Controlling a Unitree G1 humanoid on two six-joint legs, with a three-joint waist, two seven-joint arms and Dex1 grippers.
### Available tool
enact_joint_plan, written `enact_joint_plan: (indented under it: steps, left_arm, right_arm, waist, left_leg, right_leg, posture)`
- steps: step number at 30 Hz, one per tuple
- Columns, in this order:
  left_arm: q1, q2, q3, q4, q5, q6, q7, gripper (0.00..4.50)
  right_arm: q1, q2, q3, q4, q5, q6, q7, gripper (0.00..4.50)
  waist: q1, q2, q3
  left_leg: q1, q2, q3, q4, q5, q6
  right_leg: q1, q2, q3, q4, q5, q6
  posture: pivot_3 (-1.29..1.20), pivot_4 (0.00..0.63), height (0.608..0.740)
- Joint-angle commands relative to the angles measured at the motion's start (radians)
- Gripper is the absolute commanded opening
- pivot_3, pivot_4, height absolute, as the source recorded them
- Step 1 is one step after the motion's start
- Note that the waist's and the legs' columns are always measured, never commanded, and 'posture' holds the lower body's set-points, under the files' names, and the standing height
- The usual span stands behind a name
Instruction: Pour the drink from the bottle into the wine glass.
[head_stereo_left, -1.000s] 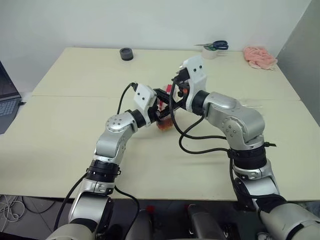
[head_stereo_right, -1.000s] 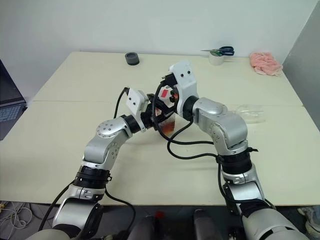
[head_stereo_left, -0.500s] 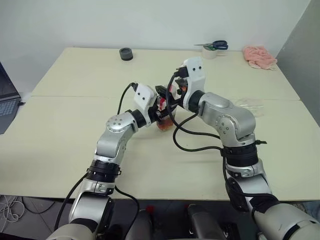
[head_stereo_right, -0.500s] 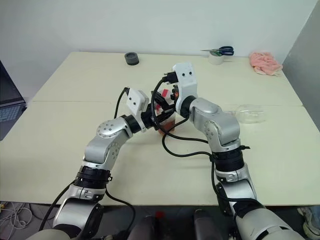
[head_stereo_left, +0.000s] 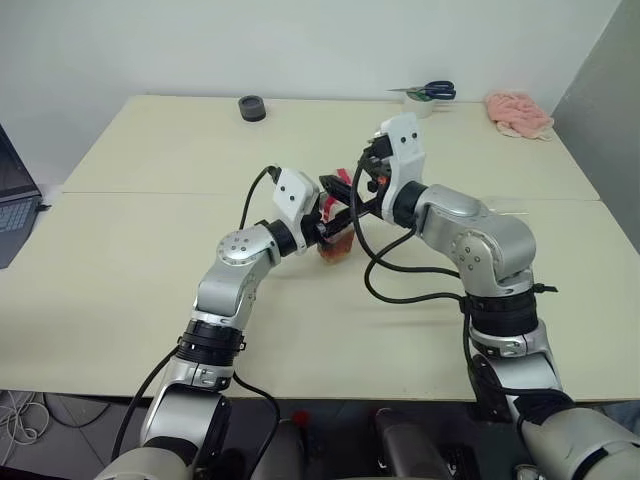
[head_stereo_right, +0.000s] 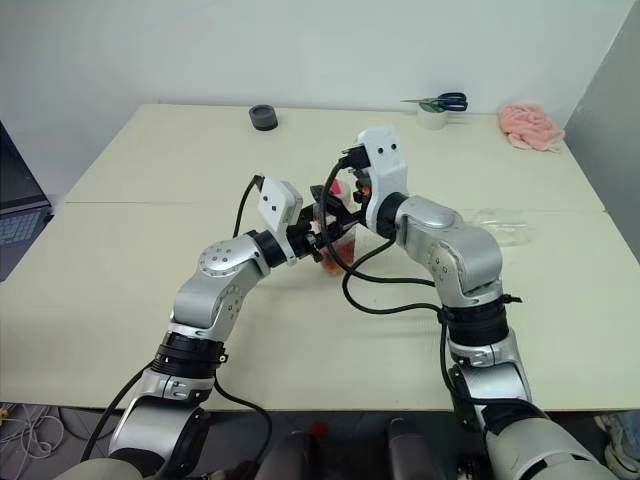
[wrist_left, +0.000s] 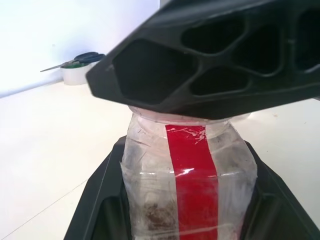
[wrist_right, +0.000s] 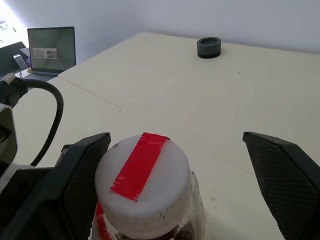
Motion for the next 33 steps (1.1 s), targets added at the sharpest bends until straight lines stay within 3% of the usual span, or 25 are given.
enact_joint_plan:
  steps: [1, 24, 33]
  left_arm:
    - [-0.001, 0.009, 0.029, -0.045, -0.011, -0.015, -0.002, 1.92]
    - [0.005, 0.008, 0.025, -0.049, -0.010, -0.011, -0.003, 1.92]
    - [0.006, 0.009, 0.026, -0.054, -0.012, -0.006, -0.004, 1.92]
  right_arm:
    - [0.007, -0.043, -0.058, -0.061, 0.000, -0.005, -0.005, 4.50]
    - [0.084, -0.140, -0.035, -0.179, 0.088, 0.052, 0.077, 4.50]
    - [0.104, -0.156, -0.025, -0.271, 0.191, 0.088, 0.159, 4.50]
  waist:
    - [0.000, 0.000, 0.000]
    - [0.000, 0.000, 0.000]
    - [0.000, 0.000, 0.000]
  left_leg:
    - [0.000, 0.000, 0.000, 0.000, 0.000, 0.000]
    - [0.000, 0.000, 0.000, 0.000, 0.000, 0.000]
    - [0.000, 0.000, 0.000, 0.000, 0.000, 0.000]
  right_leg:
    - [0.000, 0.000, 0.000, 0.000, 0.000, 0.000]
    - [0.000, 0.000, 0.000, 0.000, 0.000, 0.000]
    - [0.000, 0.000, 0.000, 0.000, 0.000, 0.000]
  posture:
    - [0.00, 0.150, 0.740]
    - [0.00, 0.150, 0.740]
    - [0.00, 0.150, 0.740]
